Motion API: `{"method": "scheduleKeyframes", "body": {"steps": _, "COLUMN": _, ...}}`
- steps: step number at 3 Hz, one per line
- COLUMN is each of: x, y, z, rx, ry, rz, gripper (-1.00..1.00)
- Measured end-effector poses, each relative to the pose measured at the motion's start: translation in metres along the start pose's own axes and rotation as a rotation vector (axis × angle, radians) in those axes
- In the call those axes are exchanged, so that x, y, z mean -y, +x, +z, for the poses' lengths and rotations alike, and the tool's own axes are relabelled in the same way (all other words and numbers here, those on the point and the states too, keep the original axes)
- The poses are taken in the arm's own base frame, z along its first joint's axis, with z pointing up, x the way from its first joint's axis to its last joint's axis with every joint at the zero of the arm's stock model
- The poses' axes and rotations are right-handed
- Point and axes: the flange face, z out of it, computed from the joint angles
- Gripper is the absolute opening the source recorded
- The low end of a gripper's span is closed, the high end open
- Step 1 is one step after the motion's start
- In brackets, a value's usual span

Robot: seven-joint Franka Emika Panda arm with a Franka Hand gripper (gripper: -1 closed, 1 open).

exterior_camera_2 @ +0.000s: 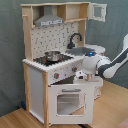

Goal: Play with the kitchen

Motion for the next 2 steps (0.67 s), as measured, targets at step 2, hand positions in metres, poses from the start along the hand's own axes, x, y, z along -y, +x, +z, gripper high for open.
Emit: {"method": "scheduleKeyframes", "body": {"steps": 2, "x": 0.0093, "y": 0.0254, "z": 0.001, "rx": 0.018, "ry": -0.031, "rz": -0.001, "gripper": -1.0}}
